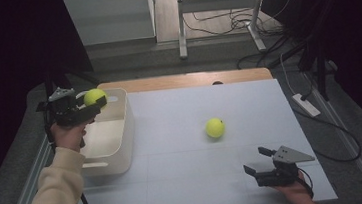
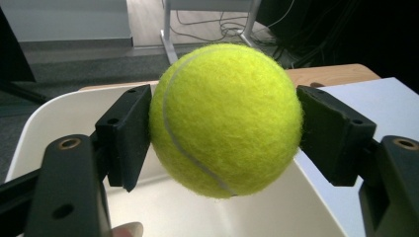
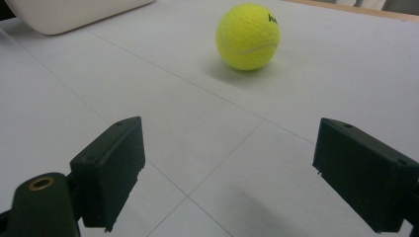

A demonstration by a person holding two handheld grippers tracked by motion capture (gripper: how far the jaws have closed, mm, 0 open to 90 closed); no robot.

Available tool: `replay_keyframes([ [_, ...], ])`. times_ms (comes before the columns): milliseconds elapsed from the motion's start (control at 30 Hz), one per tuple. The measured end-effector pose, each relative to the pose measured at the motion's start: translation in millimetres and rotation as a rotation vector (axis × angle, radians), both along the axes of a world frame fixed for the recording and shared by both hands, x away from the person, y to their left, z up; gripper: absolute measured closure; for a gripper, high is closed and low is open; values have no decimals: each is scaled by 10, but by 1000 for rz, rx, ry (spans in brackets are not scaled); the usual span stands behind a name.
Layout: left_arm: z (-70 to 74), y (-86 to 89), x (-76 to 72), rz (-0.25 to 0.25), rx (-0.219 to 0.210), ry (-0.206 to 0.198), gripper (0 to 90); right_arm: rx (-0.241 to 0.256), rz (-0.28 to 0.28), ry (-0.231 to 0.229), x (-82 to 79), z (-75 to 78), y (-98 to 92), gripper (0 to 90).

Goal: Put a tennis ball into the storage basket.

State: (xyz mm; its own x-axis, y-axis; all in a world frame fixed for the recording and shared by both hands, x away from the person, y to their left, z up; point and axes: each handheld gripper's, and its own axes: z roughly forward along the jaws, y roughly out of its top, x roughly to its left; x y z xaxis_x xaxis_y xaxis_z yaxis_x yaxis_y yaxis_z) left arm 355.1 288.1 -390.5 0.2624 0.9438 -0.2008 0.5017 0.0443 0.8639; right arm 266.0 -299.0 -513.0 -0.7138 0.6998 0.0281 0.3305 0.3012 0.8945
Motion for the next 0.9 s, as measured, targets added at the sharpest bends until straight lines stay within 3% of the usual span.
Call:
replay_keyframes([
  [900,-96,151,245,66,39,97,268,0,-3,5,5,-8,0,123],
])
